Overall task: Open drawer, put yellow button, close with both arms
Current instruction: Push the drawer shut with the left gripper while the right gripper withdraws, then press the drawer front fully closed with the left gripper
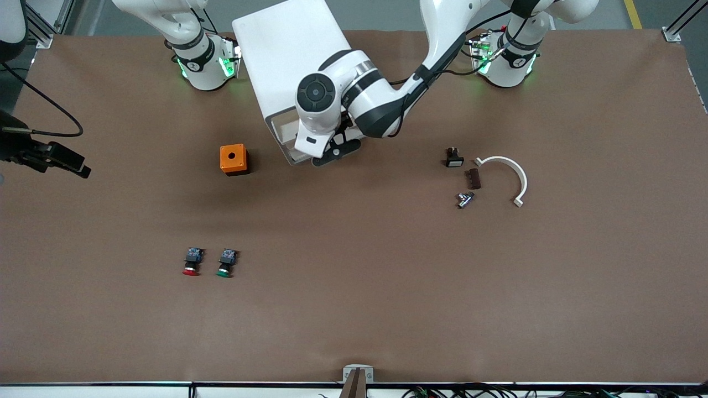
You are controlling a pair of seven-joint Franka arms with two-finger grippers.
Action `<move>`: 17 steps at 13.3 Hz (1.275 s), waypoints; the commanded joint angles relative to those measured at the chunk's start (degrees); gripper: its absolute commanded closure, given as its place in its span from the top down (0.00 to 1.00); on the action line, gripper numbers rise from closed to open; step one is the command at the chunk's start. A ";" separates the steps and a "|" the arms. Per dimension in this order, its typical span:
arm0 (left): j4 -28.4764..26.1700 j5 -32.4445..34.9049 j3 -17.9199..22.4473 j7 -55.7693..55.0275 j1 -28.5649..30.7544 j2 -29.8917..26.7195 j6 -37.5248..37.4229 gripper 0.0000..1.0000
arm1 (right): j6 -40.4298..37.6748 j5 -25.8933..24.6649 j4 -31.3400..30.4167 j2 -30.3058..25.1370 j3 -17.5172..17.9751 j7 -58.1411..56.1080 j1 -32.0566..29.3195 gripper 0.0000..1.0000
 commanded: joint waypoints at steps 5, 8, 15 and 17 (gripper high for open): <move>-1.74 -3.81 -0.84 -4.08 -0.24 -0.80 -0.33 1.00 | 1.07 -1.04 -1.39 -1.62 0.79 -1.40 -3.61 1.00; -1.13 -1.97 0.22 -4.44 3.53 -1.94 -0.25 1.00 | 0.98 -1.05 -1.39 -1.71 0.88 -1.40 -3.53 1.00; -0.69 12.36 1.19 -2.95 20.40 -9.67 -0.07 1.00 | 1.07 -2.80 -1.39 -1.80 1.23 -1.58 -3.26 1.00; -0.86 14.82 1.19 3.35 23.83 -12.48 -0.42 1.00 | 1.15 -2.89 -1.13 -1.80 1.23 -1.58 -3.26 1.00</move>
